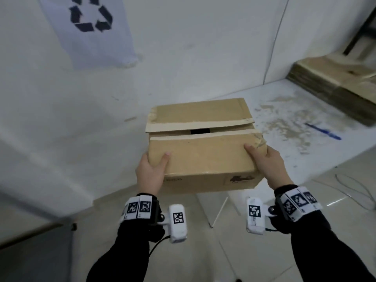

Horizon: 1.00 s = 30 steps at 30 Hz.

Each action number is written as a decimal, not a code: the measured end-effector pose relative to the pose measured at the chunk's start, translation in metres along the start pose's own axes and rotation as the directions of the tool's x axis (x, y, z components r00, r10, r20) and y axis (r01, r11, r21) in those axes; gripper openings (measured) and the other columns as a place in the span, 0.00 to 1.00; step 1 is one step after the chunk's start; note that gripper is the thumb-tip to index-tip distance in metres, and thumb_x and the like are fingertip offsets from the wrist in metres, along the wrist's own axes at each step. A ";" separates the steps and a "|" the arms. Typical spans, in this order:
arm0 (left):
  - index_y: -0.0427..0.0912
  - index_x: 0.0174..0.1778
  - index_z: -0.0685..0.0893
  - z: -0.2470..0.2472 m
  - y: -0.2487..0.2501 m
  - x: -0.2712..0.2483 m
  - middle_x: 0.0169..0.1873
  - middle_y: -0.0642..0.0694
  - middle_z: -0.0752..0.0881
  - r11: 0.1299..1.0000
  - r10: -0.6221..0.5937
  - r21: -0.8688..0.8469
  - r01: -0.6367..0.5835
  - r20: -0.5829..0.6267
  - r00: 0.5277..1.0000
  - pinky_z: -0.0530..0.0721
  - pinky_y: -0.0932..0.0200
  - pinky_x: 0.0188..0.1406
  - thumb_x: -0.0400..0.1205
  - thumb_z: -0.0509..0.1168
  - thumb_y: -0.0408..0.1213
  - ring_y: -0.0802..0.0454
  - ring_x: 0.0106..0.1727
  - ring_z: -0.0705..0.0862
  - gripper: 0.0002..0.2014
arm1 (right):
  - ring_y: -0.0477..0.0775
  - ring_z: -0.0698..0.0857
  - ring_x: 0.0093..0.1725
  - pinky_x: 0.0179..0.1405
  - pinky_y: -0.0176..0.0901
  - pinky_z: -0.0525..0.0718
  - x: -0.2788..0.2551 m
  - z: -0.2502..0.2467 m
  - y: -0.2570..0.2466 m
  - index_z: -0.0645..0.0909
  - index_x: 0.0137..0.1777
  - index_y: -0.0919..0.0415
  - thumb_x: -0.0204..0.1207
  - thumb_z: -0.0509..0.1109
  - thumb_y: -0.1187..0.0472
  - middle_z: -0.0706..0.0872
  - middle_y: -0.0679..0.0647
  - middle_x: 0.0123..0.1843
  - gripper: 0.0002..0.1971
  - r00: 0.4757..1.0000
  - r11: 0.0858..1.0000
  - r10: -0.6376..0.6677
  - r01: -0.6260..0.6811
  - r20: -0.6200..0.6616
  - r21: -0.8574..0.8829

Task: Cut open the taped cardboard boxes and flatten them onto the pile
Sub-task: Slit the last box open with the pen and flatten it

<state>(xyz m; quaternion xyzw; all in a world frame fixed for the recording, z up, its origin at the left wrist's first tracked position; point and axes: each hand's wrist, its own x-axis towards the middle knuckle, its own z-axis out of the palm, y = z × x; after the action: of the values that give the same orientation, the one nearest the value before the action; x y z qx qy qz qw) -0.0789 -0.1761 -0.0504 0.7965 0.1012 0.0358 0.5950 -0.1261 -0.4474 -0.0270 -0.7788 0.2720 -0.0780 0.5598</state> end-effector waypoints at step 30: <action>0.38 0.72 0.75 0.328 0.087 0.134 0.68 0.37 0.78 0.581 0.272 0.763 -0.283 0.146 0.951 0.75 0.43 0.63 0.84 0.60 0.43 0.35 0.64 0.77 0.21 | 0.52 0.71 0.74 0.72 0.49 0.71 0.307 -0.193 0.079 0.61 0.79 0.53 0.85 0.58 0.52 0.68 0.52 0.78 0.24 0.999 0.999 -0.032 0.032 0.030 -0.018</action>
<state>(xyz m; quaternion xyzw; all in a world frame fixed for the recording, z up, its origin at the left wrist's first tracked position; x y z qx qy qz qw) 0.1211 -0.4813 -0.0704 0.9802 -0.0228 0.0762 0.1815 0.0225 -0.7825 -0.0860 -0.7892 0.2518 -0.0729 0.5554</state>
